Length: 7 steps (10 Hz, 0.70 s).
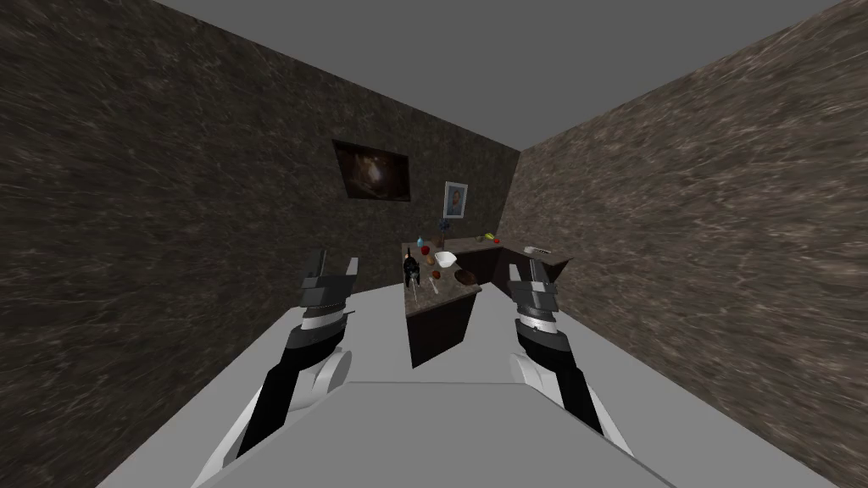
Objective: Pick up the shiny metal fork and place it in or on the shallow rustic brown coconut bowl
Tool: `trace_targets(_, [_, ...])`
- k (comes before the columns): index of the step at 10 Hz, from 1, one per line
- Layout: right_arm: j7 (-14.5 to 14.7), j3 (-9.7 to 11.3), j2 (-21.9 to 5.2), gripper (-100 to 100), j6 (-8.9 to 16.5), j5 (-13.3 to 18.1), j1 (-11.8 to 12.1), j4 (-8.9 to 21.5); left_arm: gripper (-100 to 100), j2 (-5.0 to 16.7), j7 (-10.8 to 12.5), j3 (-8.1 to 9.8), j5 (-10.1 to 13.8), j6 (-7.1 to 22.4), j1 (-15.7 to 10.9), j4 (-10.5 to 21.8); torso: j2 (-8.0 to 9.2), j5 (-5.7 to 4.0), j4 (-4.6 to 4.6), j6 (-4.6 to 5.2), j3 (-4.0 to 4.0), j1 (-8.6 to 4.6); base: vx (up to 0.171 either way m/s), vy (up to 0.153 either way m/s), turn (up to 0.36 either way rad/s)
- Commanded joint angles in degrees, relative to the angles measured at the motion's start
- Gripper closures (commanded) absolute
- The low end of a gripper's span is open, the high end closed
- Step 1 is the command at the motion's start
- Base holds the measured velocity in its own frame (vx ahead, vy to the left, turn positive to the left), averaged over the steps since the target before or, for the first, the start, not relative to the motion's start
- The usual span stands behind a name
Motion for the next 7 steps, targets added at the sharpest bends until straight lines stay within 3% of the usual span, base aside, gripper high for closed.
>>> trace_targets(1, [-0.19, -0.24, -2.04, -100, -0.31, 0.78, 0.11, 0.54, 0, 0.00, 0.00, 0.00, 0.00, 0.00, 0.00, 0.00, 0.00, 0.00, 0.00, 0.00, 0.00, 0.00, -0.003, 0.047, 0.001])
trace_targets(3, [-0.66, -0.81, -5.38, -100, -1.00, 2.58, 0.36, 1.74, 0, -0.01, 0.00, -0.01, 0.00, 0.00, 0.00, 0.00, 0.01, 0.07, 0.00, 0.00, 0.00, 0.32, 0.002, 0.122, -0.006])
trace_targets(7, [-2.45, -2.68, -12.52, -100, -3.16, 8.60, 1.27, 5.66, 0, -0.02, 0.00, -0.02, 0.00, 0.00, 0.00, 0.00, -0.01, 0.17, -0.01, -0.01, -0.01, 0.74, 0.015, 0.190, -0.012])
